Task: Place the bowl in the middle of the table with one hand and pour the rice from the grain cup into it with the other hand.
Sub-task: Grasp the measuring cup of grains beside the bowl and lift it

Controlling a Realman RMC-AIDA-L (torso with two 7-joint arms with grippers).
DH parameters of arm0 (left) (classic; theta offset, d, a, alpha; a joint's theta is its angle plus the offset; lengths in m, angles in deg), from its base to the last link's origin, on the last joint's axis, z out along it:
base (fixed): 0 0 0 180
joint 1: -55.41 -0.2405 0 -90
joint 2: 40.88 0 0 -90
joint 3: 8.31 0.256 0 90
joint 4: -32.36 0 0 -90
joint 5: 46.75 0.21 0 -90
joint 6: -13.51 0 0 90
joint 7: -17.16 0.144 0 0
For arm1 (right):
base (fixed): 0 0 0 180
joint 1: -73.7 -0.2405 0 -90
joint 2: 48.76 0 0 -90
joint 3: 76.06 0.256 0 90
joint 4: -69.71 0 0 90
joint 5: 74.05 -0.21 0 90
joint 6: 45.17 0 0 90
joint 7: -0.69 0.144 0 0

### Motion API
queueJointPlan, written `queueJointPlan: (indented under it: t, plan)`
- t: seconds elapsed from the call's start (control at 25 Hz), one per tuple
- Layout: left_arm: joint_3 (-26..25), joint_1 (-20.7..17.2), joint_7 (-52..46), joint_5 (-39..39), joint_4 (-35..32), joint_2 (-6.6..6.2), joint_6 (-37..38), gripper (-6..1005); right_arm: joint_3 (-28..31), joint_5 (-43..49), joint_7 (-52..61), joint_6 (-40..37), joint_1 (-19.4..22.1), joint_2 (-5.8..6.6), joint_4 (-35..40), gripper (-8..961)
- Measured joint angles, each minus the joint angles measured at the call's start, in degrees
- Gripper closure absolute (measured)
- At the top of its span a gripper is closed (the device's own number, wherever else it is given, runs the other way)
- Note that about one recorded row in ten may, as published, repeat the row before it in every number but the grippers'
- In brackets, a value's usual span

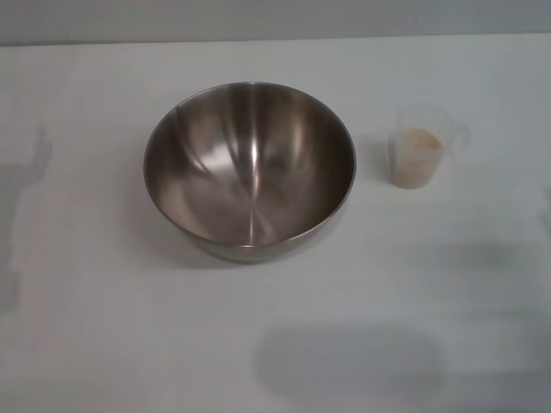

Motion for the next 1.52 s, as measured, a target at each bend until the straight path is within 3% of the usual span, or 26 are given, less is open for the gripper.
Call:
queueJointPlan:
  t: [0.2,0.84,1.52]
  plan:
    - [0.0,0.1,-2.8,-0.3,-4.6,0.00,-0.1,197,0.0,-0.3,0.0,6.7,-1.0,0.10,0.3,273]
    - [1.4,0.5,-5.1,-0.3,-5.5,0.35,-4.3,197,-2.5,0.0,-0.1,25.5,-8.4,0.20,-0.1,273]
    - [3.0,1.3,-5.2,-0.1,-5.5,0.37,-5.7,197,-5.4,0.0,-0.1,33.0,-13.2,0.13,-0.3,274]
